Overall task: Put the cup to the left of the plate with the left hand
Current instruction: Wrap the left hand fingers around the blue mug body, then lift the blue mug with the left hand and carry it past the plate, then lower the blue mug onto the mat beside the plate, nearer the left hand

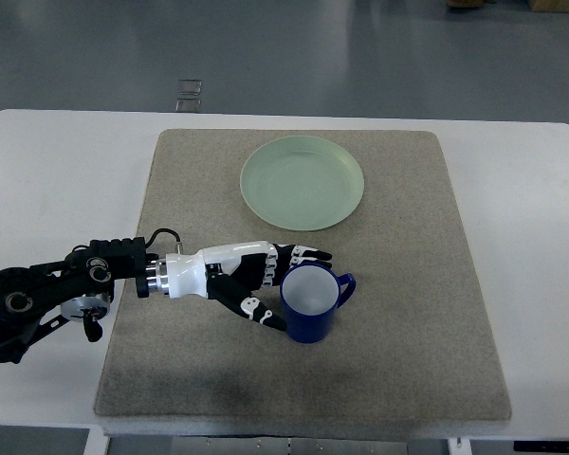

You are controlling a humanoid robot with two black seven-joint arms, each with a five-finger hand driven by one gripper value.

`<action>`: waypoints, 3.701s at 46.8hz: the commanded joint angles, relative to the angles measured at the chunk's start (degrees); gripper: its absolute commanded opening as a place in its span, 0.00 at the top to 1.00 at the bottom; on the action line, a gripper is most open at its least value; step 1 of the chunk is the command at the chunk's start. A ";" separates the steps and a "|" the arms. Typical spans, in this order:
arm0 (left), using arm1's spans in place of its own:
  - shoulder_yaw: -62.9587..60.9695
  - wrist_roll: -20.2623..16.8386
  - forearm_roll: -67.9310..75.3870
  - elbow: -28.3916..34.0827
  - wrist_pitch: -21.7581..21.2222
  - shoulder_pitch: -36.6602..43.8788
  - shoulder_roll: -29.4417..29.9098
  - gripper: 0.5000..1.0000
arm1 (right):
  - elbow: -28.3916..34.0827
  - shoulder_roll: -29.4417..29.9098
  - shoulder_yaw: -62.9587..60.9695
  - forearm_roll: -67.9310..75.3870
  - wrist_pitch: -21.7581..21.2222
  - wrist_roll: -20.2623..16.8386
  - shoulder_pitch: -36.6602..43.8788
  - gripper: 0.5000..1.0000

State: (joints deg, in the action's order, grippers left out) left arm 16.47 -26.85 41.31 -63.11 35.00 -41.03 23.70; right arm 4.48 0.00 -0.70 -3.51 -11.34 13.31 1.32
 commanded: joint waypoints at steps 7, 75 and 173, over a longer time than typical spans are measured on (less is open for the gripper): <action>-0.12 0.13 0.09 0.62 0.00 -0.28 -1.03 0.03 | 0.00 0.00 0.00 0.00 0.00 -0.04 0.00 0.14; 9.27 -0.05 1.05 1.85 0.00 -1.77 -3.05 0.49 | 0.00 0.00 0.00 0.00 0.00 -0.04 0.00 0.14; 23.61 -2.77 -2.37 28.75 -20.15 0.60 -5.51 0.31 | 0.00 0.00 0.00 0.00 0.00 -0.04 0.00 0.14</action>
State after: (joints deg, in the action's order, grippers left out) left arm 40.07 -29.61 38.94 -34.39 14.90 -40.62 18.44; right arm 4.48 0.00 -0.70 -3.51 -11.34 13.28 1.30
